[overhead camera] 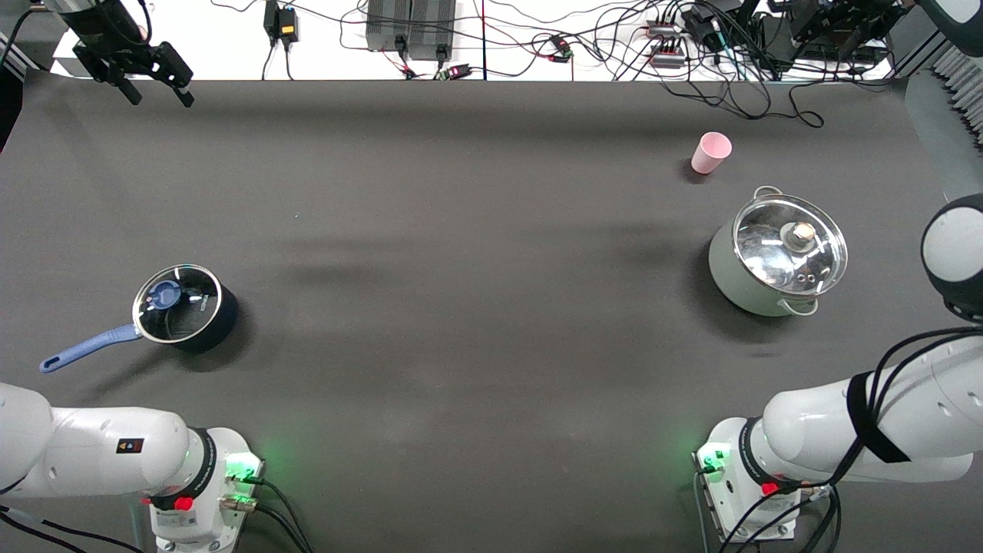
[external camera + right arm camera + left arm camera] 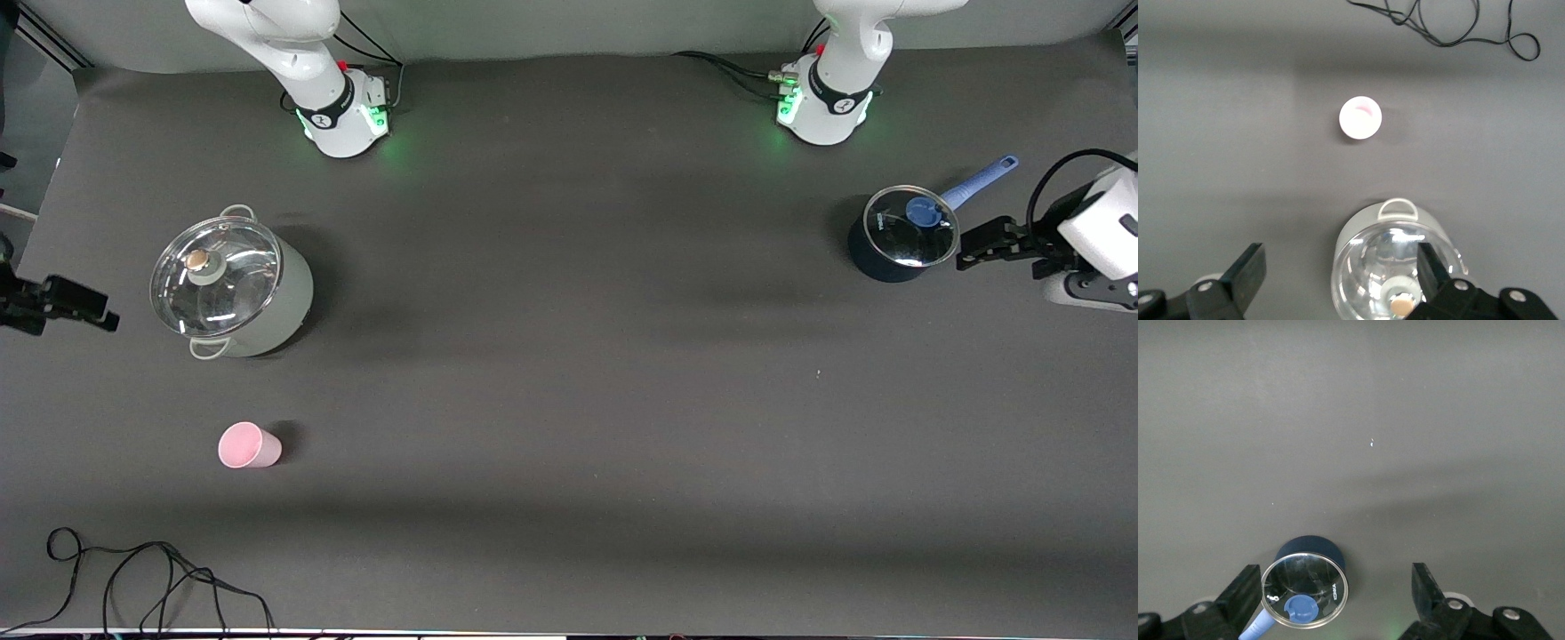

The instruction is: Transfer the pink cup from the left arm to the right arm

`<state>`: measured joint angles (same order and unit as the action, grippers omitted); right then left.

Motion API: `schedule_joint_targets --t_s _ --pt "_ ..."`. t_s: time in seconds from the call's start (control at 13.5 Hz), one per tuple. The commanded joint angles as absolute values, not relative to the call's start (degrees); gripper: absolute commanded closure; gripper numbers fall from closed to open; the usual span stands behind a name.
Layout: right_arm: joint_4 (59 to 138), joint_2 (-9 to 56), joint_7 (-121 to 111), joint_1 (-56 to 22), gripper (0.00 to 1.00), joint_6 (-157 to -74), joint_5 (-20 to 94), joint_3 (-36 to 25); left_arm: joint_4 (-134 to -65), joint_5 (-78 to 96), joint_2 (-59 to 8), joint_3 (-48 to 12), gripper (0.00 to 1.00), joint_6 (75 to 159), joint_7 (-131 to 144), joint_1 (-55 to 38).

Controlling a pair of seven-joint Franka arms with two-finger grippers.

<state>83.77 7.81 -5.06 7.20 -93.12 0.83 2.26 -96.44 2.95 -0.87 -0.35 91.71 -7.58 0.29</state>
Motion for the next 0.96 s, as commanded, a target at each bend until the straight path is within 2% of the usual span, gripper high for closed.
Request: schedule_joint_targets --t_s 0.0,0.37,0.67,0.89 --pt "86.31 3.97 -0.97 3.79 0.0 -91.5 0.35 1.67 -96.68 1.85 0.97 0.17 0.0 90.7 -3.53 -1.67" --pt "92.62 -2.72 -1.49 2.11 0.0 -91.4 0.18 0.97 -95.36 1.85 0.09 3.86 0.0 91.76 -4.22 -3.16" --pt "93.86 -2.02 -1.93 -0.87 0.0 -93.16 -3.95 -2.45 -95.36 1.76 -0.53 4.13 0.0 91.76 -4.22 -3.34" --pt "94.22 -1.32 -2.63 -0.79 0.0 -94.48 -3.96 -2.55 -95.1 1.76 -0.62 4.04 0.0 91.85 -4.22 -3.34"
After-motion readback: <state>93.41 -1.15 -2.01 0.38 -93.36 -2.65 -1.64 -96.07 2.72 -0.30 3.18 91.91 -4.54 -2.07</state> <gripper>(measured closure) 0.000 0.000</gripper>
